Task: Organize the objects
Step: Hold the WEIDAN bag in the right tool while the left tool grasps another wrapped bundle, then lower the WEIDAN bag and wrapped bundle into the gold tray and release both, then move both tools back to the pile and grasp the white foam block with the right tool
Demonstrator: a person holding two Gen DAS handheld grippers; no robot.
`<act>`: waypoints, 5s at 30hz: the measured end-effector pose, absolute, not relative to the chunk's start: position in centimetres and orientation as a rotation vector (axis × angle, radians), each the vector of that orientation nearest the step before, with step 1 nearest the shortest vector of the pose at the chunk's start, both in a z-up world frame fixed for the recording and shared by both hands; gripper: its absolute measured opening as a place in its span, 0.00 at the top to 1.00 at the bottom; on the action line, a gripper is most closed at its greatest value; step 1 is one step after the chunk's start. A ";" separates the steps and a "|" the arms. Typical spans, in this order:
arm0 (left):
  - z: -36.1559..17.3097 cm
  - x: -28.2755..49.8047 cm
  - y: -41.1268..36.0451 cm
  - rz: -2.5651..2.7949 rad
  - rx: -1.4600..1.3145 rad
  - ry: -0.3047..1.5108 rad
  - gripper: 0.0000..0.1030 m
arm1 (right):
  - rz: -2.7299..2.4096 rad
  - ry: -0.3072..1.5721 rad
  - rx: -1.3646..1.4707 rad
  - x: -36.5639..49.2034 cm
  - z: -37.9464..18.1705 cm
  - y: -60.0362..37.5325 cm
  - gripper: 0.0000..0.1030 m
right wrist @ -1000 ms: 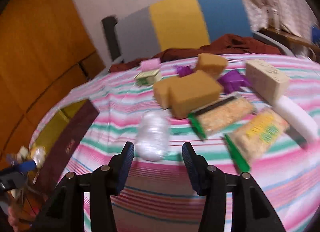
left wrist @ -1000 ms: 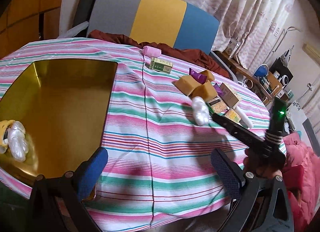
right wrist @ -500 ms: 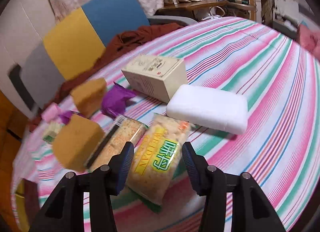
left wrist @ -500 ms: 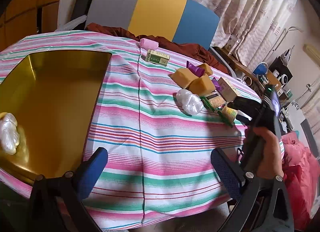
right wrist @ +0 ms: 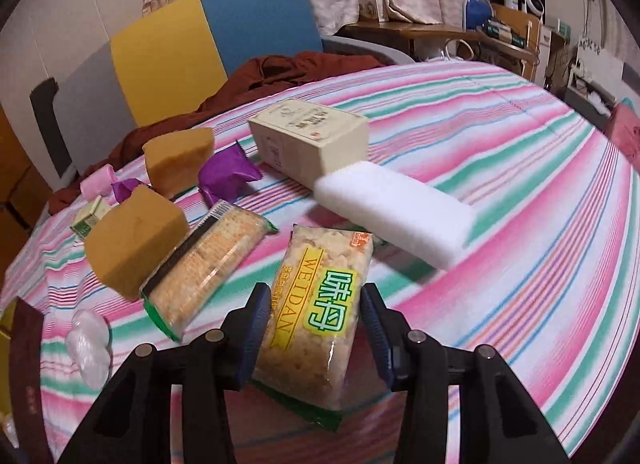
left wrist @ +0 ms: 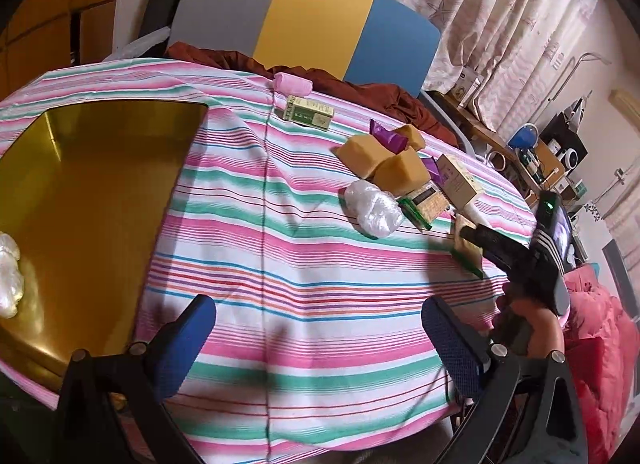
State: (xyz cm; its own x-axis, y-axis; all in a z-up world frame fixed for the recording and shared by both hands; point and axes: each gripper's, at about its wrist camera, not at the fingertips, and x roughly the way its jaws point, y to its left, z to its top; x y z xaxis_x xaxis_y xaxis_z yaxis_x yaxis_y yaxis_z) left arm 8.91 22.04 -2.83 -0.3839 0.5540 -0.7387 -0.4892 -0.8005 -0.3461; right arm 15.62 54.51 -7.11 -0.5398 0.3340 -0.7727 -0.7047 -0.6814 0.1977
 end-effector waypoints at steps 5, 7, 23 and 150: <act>-3.0 8.4 23.8 2.212 -1.209 -0.090 0.00 | 2.264 0.688 -0.971 16.6 -7.1 54.6 0.54; -3.1 8.0 24.8 2.211 -1.218 -0.086 0.00 | 2.254 0.680 -0.976 16.2 -7.0 54.4 0.53; -4.3 3.6 34.5 2.250 -1.221 0.057 0.00 | 2.296 0.481 -0.826 16.1 -7.5 51.9 0.59; -1.2 4.7 3.8 2.561 -1.093 -0.305 0.00 | 2.809 0.565 -1.076 10.4 -2.9 27.9 0.53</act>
State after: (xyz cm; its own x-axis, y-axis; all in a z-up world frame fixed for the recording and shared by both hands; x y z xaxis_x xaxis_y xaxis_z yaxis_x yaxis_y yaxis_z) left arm 4.72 3.85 -1.22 -0.6467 0.3877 -0.6569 -0.2227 -0.9196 -0.3236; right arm 10.42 27.89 -2.86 -0.7499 -0.0556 -0.6593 -0.2037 -0.9286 0.3101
